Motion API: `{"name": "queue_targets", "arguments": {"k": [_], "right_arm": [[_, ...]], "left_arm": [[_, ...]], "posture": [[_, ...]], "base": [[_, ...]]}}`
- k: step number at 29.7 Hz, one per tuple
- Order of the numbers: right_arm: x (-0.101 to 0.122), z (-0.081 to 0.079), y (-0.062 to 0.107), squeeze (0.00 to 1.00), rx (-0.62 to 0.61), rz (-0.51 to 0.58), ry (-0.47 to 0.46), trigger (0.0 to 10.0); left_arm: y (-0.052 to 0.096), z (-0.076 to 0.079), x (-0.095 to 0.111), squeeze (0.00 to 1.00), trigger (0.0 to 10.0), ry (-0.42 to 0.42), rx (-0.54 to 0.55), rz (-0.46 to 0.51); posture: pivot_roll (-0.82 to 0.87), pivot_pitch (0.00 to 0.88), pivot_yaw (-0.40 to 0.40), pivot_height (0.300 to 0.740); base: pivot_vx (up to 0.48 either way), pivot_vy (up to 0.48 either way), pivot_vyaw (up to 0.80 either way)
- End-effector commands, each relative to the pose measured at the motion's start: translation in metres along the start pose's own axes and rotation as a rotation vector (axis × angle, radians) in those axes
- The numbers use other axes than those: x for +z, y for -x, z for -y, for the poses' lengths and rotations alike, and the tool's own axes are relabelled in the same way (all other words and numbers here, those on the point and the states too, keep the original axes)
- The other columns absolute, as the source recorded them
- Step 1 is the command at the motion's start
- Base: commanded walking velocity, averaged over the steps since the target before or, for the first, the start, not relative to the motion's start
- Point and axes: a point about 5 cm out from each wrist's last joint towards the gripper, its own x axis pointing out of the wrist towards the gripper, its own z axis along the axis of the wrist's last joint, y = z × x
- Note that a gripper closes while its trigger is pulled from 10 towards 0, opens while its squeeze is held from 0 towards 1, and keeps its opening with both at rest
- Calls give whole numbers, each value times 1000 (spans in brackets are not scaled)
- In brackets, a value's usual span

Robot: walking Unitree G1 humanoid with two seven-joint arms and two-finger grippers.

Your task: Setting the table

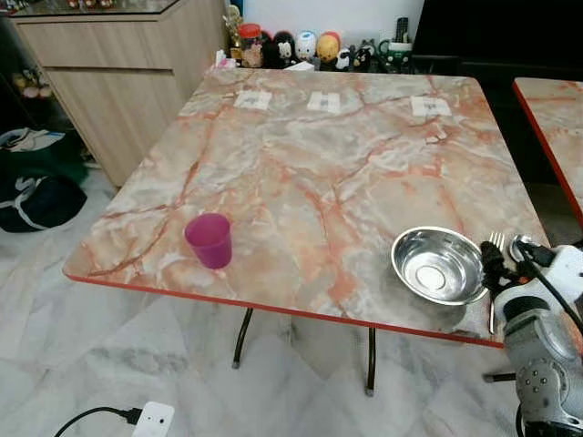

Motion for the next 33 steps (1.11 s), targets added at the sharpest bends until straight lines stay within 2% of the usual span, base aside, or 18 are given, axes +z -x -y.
{"name": "queue_targets", "arguments": {"k": [1,13,14,15,16,17,33], "right_arm": [[-4,-2,1,0,22,-33,6,10000],[-20,-6,4,0,57,-135,-13,10000],[-21,-6,4,0,49,-140,-17,5216],[-21,-6,4,0,49,-140,-17,5216],[-23,-7,4,0,44,-149,-15,392],[-24,-7,4,0,44,-154,-12,0],[-26,-14,2,0,51,-160,-29,0]], "left_arm": [[2,-1,-9,0,10000,0,5,-27],[1,-3,-3,0,10000,-11,10,-6],[1,-2,-2,0,10000,-11,10,-4],[1,-2,-2,0,10000,-11,10,-4],[1,-2,-2,0,10000,-9,10,-2],[1,-2,-2,0,10000,-9,10,-1],[0,-3,3,0,10000,-5,16,15]], "posture": [[-54,78,20,740],[-51,70,25,740],[-48,74,23,740],[-48,74,23,740],[-47,77,22,740],[-47,79,22,740],[-42,86,18,740]], "base": [[0,0,0],[0,0,0],[0,0,0],[0,0,0],[0,0,0],[0,0,0],[0,0,0]]}}
